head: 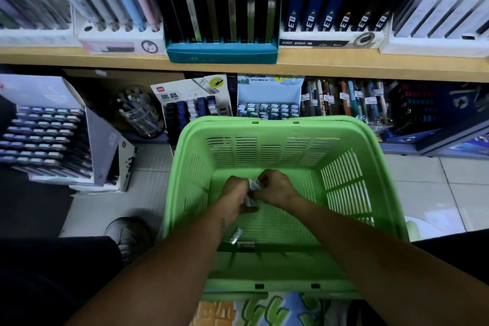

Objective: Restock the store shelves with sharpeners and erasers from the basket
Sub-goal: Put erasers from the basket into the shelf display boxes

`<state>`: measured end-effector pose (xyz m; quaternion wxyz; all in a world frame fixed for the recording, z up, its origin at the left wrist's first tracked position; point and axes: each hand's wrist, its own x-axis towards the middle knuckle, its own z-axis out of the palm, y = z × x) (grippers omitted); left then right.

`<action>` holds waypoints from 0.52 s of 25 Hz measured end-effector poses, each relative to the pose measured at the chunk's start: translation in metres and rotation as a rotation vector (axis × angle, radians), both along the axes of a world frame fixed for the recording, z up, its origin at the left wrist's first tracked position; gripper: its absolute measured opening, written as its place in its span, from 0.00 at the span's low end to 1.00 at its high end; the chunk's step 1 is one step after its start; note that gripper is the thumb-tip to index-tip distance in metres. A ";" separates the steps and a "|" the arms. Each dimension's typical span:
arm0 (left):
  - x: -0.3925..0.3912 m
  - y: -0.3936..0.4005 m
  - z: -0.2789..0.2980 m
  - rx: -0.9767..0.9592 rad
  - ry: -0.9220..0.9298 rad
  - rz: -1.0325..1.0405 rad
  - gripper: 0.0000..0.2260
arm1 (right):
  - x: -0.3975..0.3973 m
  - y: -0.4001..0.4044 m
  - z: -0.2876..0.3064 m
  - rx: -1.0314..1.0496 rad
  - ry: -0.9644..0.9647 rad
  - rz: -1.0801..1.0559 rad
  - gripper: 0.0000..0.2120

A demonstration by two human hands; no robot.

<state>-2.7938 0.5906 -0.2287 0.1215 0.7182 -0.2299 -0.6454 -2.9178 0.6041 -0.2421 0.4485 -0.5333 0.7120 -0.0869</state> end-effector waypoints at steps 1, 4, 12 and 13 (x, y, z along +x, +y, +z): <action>-0.001 -0.001 0.005 0.035 0.115 0.081 0.10 | 0.003 -0.002 0.003 0.006 -0.066 -0.024 0.12; 0.002 0.000 0.010 -0.048 0.190 0.128 0.09 | 0.004 -0.003 0.009 0.012 -0.283 -0.015 0.15; 0.025 -0.002 -0.011 -0.282 -0.344 -0.545 0.06 | 0.000 -0.001 -0.015 -0.103 0.455 0.569 0.22; 0.027 -0.001 -0.011 -0.307 -0.456 -0.743 0.08 | 0.004 0.005 -0.019 -0.089 0.502 0.670 0.20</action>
